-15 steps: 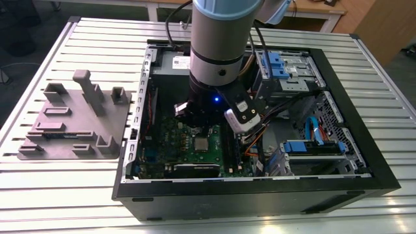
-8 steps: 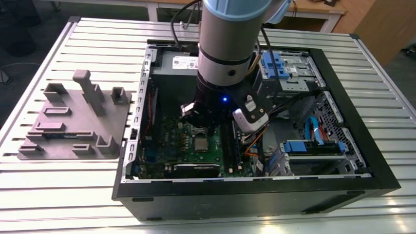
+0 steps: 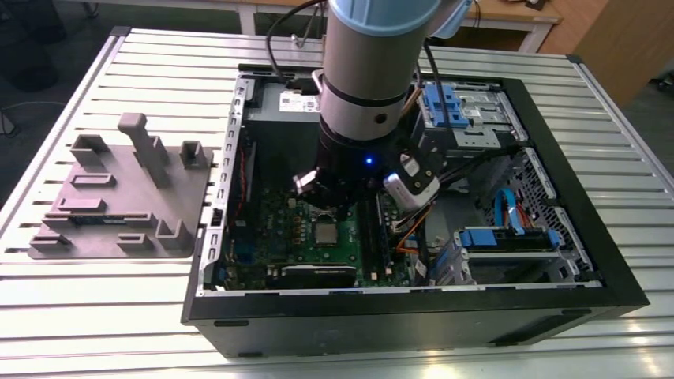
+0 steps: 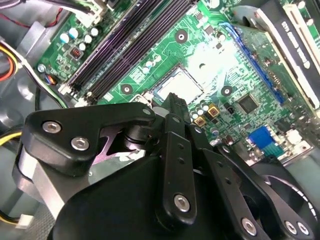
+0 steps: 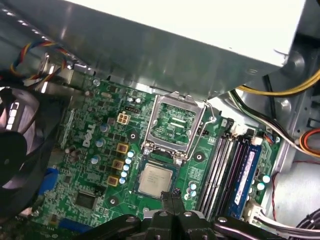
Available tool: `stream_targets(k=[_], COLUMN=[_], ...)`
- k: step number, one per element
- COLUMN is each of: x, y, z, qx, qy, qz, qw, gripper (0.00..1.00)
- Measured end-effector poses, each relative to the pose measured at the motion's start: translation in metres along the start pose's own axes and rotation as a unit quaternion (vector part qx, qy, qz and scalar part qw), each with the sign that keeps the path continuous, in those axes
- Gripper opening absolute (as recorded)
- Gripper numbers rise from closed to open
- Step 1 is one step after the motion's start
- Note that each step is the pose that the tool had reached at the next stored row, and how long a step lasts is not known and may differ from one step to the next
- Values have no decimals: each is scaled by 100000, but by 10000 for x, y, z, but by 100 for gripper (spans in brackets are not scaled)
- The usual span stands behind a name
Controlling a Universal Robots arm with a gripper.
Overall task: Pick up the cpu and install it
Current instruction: 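Close the cpu cover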
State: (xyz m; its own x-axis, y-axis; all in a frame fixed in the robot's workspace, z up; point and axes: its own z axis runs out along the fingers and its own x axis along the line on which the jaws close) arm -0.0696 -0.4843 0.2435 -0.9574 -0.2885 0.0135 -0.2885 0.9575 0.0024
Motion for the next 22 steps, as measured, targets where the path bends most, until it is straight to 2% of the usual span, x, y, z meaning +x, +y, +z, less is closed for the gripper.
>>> stream_targets(k=[5,9,11,12,15,16,17,19,22], x=[0,0,1,-1,-13,-18,-23,-23,-24], y=[0,0,0,0,-4,-5,-4,-3,-4], z=[0,9,16,17,17,20,32,49,68], qx=[-1,-11,-248,-635,-3196,-3884,-4020,-4003,-4000], qy=[1,-16,-121,-268,-1183,-1434,-1496,-1476,-1355], qz=[-165,-3409,-4694,-5103,-5301,-5328,-5401,-6313,-9089], qw=[100000,99942,99889,99867,99801,99772,99762,99709,99497], gripper=[10,10,10,10,10,10,10,10,10])
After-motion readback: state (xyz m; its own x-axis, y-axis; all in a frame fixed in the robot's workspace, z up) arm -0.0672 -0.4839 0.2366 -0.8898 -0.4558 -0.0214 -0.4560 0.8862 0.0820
